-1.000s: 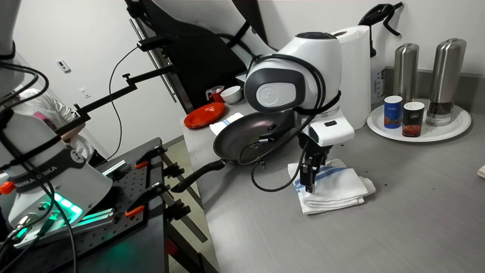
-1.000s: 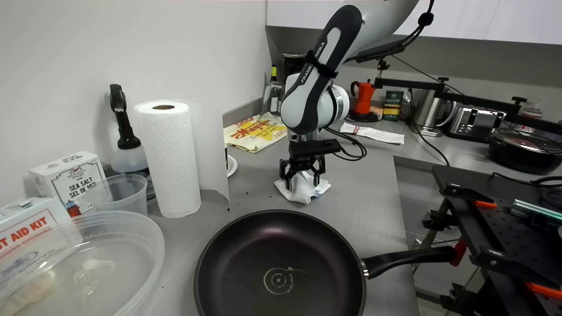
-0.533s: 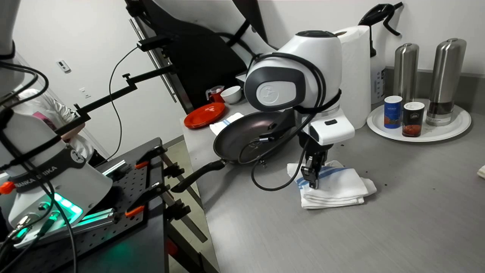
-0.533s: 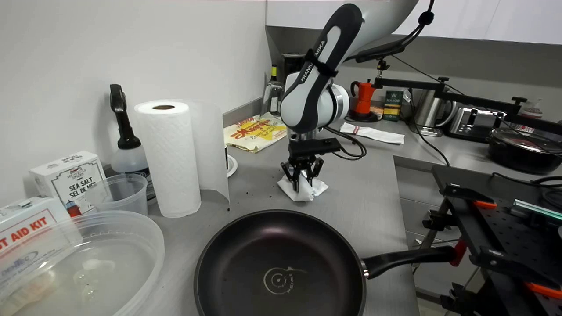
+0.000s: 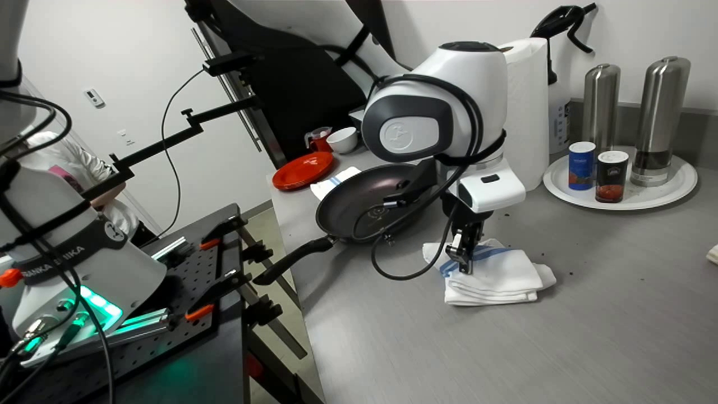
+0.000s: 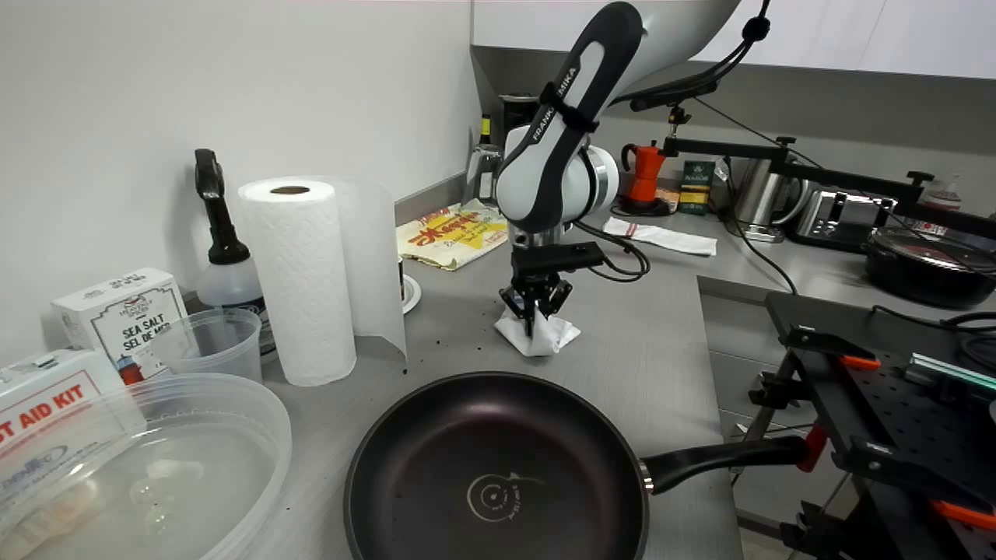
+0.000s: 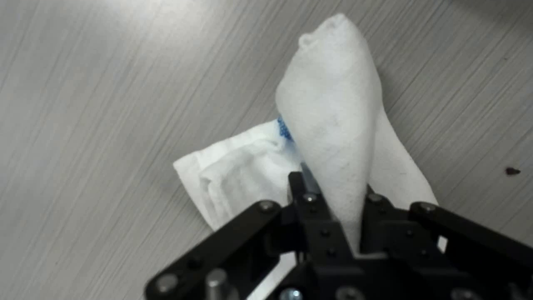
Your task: Pick the cloth and wipe the sauce pan
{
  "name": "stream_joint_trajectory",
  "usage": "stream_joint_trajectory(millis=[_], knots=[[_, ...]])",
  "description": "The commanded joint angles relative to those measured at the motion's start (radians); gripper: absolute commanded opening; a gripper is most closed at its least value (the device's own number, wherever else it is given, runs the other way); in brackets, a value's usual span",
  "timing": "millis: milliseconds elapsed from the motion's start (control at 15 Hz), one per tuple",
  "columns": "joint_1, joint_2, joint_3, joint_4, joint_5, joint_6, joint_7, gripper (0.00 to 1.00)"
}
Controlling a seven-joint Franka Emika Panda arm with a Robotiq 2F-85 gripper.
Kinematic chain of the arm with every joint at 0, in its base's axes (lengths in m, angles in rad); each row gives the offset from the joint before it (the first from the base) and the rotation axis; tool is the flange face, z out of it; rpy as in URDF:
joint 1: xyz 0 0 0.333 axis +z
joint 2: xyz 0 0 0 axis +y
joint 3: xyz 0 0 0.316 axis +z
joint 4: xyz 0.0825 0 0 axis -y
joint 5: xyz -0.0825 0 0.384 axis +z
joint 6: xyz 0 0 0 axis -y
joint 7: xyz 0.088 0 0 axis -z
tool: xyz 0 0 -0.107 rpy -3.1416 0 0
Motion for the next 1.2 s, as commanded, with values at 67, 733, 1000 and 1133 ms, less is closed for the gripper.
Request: stream_joint_trajectory(millis=[67,733,1000,1133], knots=[[0.006,-0.004,0.002,-0.009,0.018,-0.052,-0.01,0.04],[0.096,-0.109,0.0,-0.079,-0.018,-0.074,-0.023,0.04],[0.154,-0.163,-0.009,-0.12,-0.036,-0.055,-0.007,0.04],[0.177,-0.199,-0.008,-0.148,-0.046,-0.041,-0.009,0.04]])
